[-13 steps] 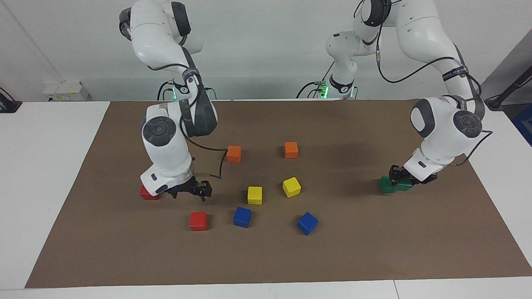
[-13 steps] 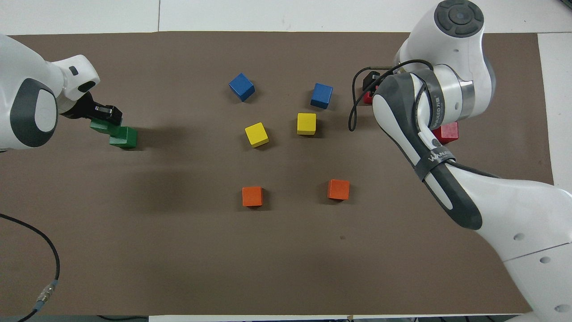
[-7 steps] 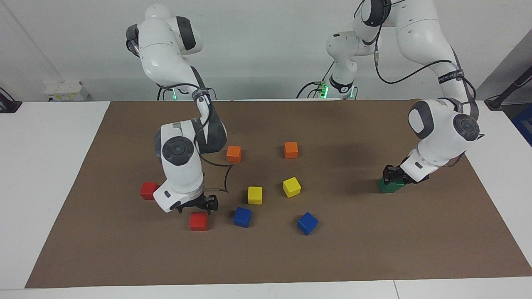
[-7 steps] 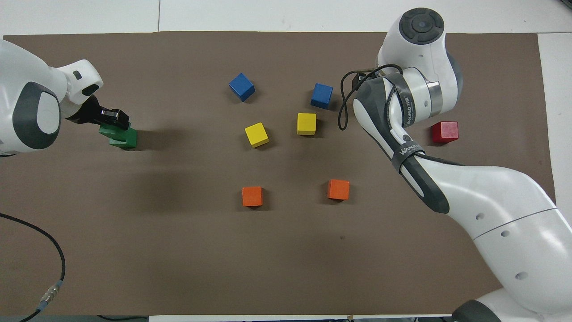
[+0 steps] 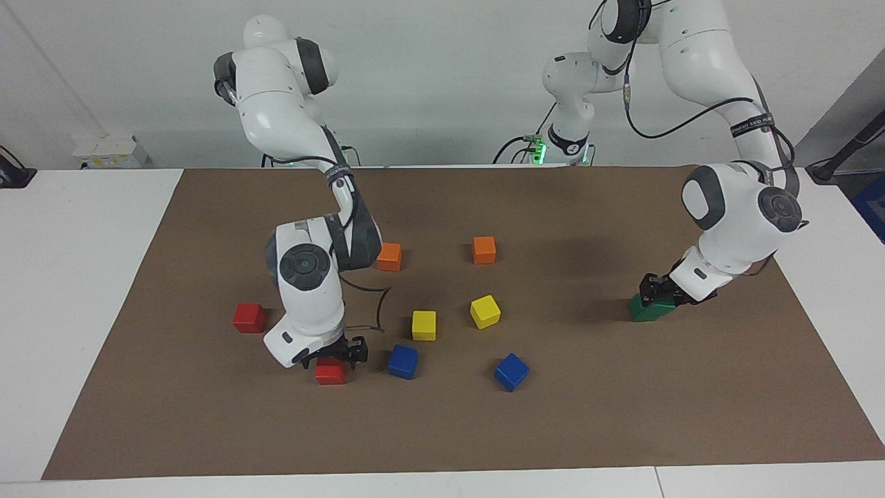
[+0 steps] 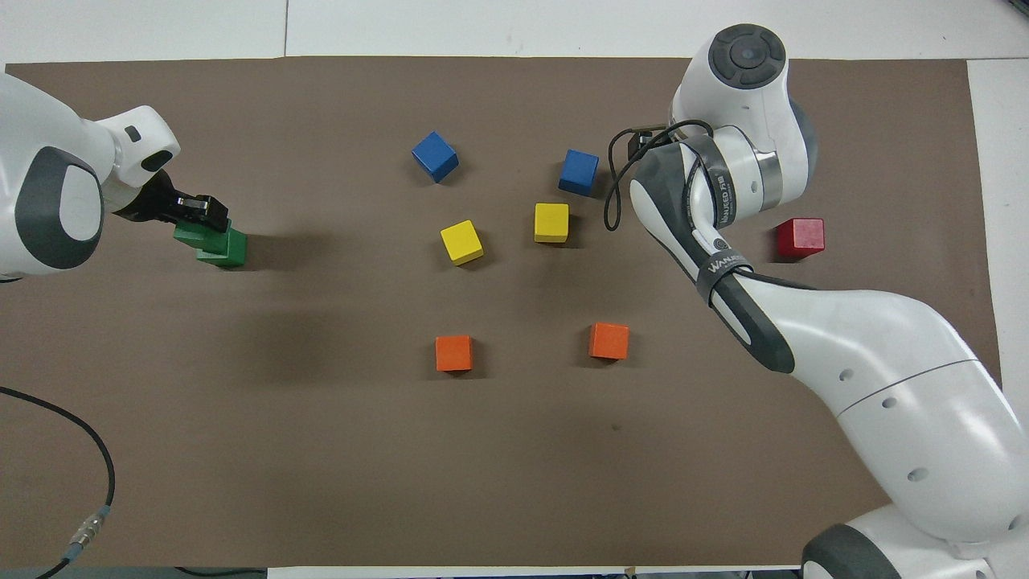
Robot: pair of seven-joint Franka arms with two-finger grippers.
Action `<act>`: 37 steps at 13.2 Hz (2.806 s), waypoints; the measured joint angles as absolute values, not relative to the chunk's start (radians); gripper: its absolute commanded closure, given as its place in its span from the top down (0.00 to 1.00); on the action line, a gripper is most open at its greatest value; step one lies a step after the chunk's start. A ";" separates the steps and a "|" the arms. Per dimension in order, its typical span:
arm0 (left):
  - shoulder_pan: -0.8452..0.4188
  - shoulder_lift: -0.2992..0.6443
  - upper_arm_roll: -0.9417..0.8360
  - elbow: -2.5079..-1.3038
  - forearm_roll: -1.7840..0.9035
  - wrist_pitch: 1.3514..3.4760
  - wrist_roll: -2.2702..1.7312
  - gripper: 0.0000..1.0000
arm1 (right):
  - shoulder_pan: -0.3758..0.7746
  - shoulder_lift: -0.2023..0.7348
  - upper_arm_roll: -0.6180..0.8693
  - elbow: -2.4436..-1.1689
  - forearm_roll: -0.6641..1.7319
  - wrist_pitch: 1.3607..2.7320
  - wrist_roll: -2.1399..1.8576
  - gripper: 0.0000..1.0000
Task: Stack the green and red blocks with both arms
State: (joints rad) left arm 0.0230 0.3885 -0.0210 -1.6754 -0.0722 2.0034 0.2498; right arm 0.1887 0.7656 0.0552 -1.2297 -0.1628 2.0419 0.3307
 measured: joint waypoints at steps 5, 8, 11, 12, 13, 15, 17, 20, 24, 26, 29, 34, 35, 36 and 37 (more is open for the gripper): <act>0.026 0.369 -0.003 -1.706 -0.072 2.004 0.250 0.00 | 0.175 0.783 0.053 -1.233 -0.163 2.098 0.329 0.94; 0.026 0.366 -0.004 -1.718 -0.072 2.012 0.247 0.00 | 0.169 0.791 0.054 -1.246 -0.160 2.119 0.328 0.84; 0.026 0.364 -0.006 -1.734 -0.072 2.042 0.242 0.00 | 0.168 0.791 0.055 -1.259 -0.151 2.125 0.328 0.68; 0.026 0.363 -0.007 -1.736 -0.072 2.045 0.241 0.00 | 0.168 0.791 0.055 -1.260 -0.149 2.125 0.328 0.61; 0.026 0.363 -0.008 -1.736 -0.072 2.045 0.240 0.00 | 0.168 0.791 0.055 -1.262 -0.146 2.125 0.328 0.51; 0.026 0.363 -0.008 -1.737 -0.072 2.046 0.237 0.53 | 0.168 0.791 0.055 -1.266 -0.135 2.125 0.328 0.22; 0.026 0.359 -0.008 -1.743 -0.072 2.049 0.235 1.00 | 0.168 0.791 0.055 -1.266 -0.132 2.126 0.328 0.00; 0.025 0.349 -0.008 -1.771 -0.072 2.066 0.233 1.00 | 0.164 0.787 0.054 -1.266 -0.131 2.110 0.322 0.00; 0.025 0.339 -0.008 -1.789 -0.072 2.091 0.228 1.00 | 0.090 0.697 0.053 -1.272 -0.131 1.951 0.151 0.00; 0.025 0.313 -0.008 -1.788 -0.072 2.086 0.225 1.00 | 0.032 0.609 0.054 -1.344 -0.126 1.925 0.087 0.00; 0.023 0.236 -0.008 -1.784 -0.035 2.018 0.225 1.00 | -0.033 0.502 0.054 -1.488 -0.067 1.924 0.073 0.00; 0.020 0.154 -0.018 -1.639 -0.025 1.709 0.224 1.00 | -0.091 0.438 0.054 -1.658 -0.044 2.029 0.039 0.00; 0.020 0.144 -0.021 -1.609 -0.025 1.668 0.223 1.00 | -0.092 0.432 0.054 -1.688 -0.044 2.070 0.040 0.00; 0.019 0.127 -0.023 -1.597 -0.025 1.642 0.222 1.00 | -0.092 0.428 0.055 -1.705 -0.044 2.094 0.041 0.00; 0.020 0.102 -0.023 -1.599 -0.025 1.618 0.219 1.00 | -0.092 0.426 0.056 -1.714 -0.044 2.105 0.041 0.00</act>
